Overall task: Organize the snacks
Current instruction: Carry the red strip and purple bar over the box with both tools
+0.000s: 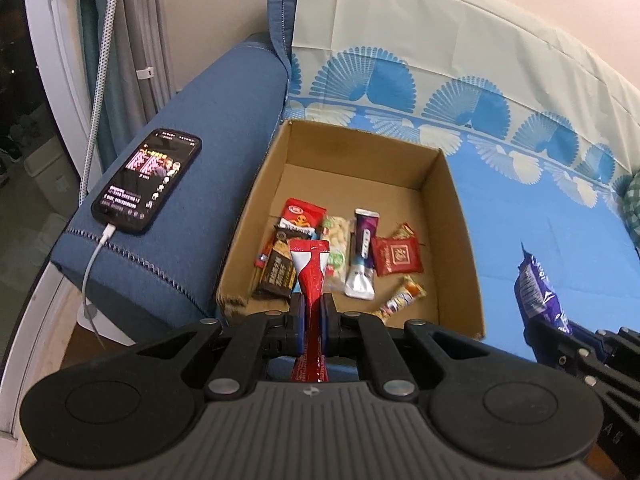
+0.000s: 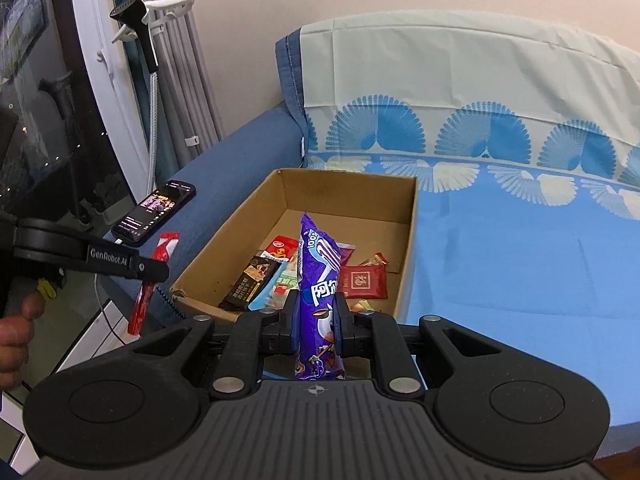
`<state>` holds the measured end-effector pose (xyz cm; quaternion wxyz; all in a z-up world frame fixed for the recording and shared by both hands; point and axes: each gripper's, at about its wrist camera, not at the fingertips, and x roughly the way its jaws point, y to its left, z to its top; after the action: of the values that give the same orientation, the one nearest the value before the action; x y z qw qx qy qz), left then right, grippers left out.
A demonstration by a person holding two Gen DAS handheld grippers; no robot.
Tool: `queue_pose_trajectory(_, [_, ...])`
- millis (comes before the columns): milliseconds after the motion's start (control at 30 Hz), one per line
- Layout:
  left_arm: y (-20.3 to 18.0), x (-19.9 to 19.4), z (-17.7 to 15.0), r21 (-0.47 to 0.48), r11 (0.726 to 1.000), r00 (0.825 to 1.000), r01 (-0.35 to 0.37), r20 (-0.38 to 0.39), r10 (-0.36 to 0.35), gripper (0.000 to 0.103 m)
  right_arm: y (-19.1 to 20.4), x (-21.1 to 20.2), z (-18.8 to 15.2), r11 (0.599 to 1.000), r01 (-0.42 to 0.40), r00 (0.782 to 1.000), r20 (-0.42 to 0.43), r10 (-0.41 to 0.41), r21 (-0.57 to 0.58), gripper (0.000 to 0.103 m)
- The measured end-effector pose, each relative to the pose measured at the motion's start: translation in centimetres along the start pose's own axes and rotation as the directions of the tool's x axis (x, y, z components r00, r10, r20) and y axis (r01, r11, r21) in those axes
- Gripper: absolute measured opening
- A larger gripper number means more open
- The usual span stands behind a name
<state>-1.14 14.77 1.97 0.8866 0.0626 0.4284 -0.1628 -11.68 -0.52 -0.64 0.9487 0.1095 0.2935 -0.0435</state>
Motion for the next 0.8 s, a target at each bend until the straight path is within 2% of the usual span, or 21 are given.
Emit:
queue_pose_trajectory(200, [-0.2,2.4,2.6,0.016,1.000,1.000,-0.011,-0.012,0.011,0.007,-0.3,3.1,1.5,1.000,-0.008,1.000,-0.022,0.008,-0.001,0.016])
queue_pose_trajectory(567, [-1.3,9.2,7.1,0.048,0.999,0.997,-0.015,-0.069,0.018,0.008,-2.0,10.5,3.5,1.000,0.010,0.995,-0.099,-0.007,0.028,0.016])
queue_pose_trajectory(800, [-1.5,13.8,9.0,0.082,0.996,0.993,-0.046,-0.109,0.055,0.008,-2.9,15.1,4.4,0.999,0.014,0.992,-0.124,-0.009,0.042,0.016])
